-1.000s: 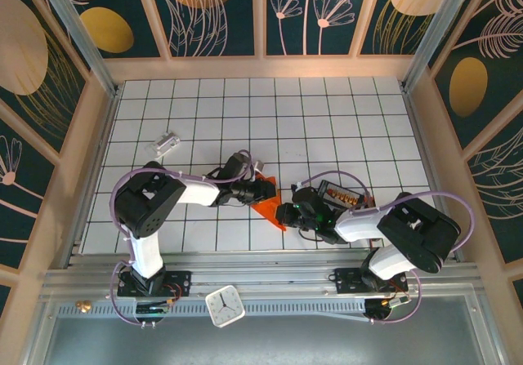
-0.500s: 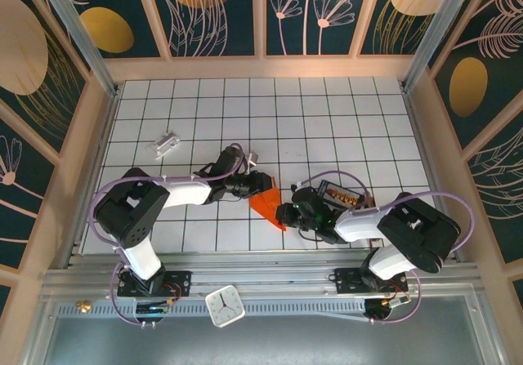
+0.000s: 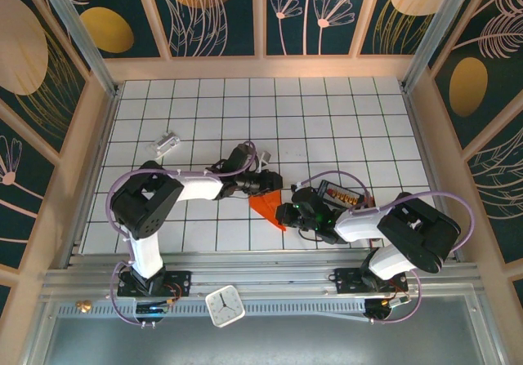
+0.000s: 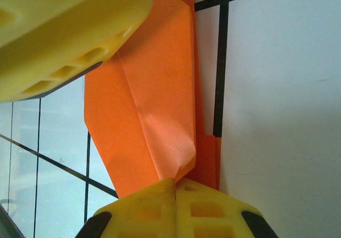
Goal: Fold a paper plane with a square sheet of paper (pick it up from the middle)
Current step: Fourth fold the wing at the center of the table.
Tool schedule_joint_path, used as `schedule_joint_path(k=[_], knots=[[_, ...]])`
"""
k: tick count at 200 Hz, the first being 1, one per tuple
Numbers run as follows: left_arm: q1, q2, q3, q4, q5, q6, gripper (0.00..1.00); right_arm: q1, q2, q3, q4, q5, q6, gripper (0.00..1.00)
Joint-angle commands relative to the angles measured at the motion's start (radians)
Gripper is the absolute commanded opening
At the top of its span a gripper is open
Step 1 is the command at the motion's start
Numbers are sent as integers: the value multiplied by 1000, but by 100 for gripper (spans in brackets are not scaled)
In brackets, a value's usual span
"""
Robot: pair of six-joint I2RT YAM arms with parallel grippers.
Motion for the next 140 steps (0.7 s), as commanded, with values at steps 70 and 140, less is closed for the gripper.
schedule_joint_path(k=[70,140], knots=[[69,0,-89,-67,-87,68,27,11,10,-14,-107,21,-16,2],[101,-40,-125,-32,-80,56,28,18,20,-15,-112,23,-7,2]])
